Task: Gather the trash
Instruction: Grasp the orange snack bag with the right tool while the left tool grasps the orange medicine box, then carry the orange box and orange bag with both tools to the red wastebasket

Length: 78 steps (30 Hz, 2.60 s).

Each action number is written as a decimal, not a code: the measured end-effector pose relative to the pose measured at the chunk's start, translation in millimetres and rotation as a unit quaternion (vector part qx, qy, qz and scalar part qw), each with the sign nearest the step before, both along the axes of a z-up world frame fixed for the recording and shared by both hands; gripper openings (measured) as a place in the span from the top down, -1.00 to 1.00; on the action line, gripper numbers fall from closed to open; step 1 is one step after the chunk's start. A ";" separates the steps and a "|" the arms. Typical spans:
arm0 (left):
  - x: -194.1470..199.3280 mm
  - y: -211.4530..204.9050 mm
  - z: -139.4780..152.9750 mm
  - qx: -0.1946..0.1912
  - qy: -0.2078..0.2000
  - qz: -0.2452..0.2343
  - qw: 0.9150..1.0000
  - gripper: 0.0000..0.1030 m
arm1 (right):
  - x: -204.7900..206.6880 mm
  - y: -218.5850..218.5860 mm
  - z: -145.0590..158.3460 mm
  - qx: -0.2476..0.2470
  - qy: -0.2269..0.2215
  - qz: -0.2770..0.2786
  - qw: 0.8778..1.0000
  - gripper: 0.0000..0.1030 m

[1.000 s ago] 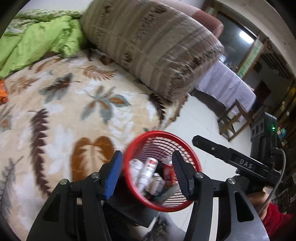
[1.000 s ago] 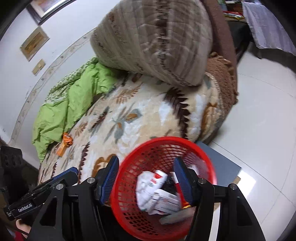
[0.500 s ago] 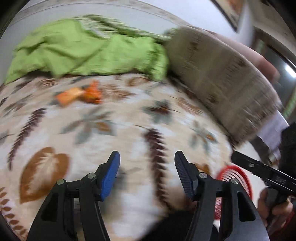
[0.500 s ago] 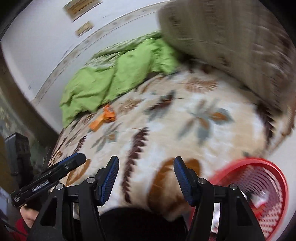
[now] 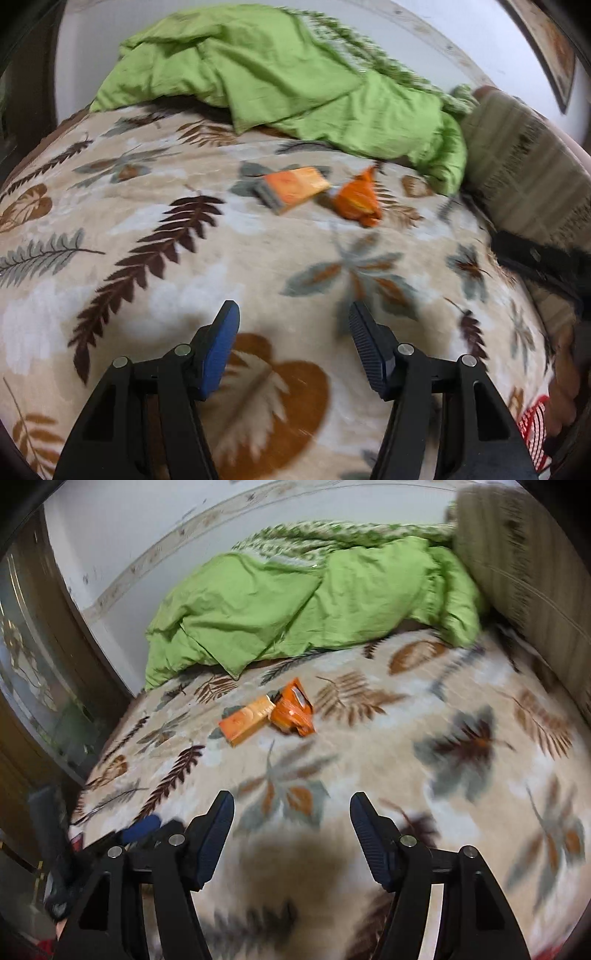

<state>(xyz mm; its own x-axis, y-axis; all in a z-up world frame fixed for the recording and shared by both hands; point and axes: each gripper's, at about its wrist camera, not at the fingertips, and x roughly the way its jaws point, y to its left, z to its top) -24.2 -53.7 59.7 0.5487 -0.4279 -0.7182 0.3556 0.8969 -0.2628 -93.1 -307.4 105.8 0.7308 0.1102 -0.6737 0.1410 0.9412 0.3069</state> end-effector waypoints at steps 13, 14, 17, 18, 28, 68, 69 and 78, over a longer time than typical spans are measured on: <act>75.6 1.0 9.5 -0.003 0.000 0.006 1.000 -0.47 | 186.7 -4.4 -67.2 -0.028 0.071 -0.011 0.997 -0.34; 82.0 -1.9 11.8 -0.001 -0.005 0.004 1.000 -0.47 | 190.2 -6.3 -72.9 -0.018 0.075 -0.008 0.997 -0.34; 102.2 -14.1 15.5 0.009 -0.014 -0.011 1.000 -0.49 | 193.7 -13.4 -87.5 0.005 0.084 -0.008 0.996 -0.07; 107.7 -18.7 15.7 0.014 -0.017 -0.016 1.000 -0.49 | 191.3 -15.5 -88.4 0.012 0.078 -0.009 0.997 0.04; 161.7 -109.3 -18.2 0.183 -0.039 -0.146 0.971 -0.55 | 111.2 -35.4 -63.7 0.068 0.016 -0.011 0.998 0.17; -118.4 -52.9 64.4 0.065 -0.133 -0.084 0.985 0.06 | -127.5 14.6 1.9 0.052 -0.053 -0.025 0.997 0.17; -122.9 -54.1 65.3 0.064 -0.135 -0.088 0.985 0.06 | -136.2 14.0 3.0 0.052 -0.052 -0.027 0.997 0.17; -178.4 -77.6 94.3 0.054 -0.164 -0.143 0.975 0.05 | -210.4 -4.4 10.6 0.069 -0.059 -0.073 0.993 0.17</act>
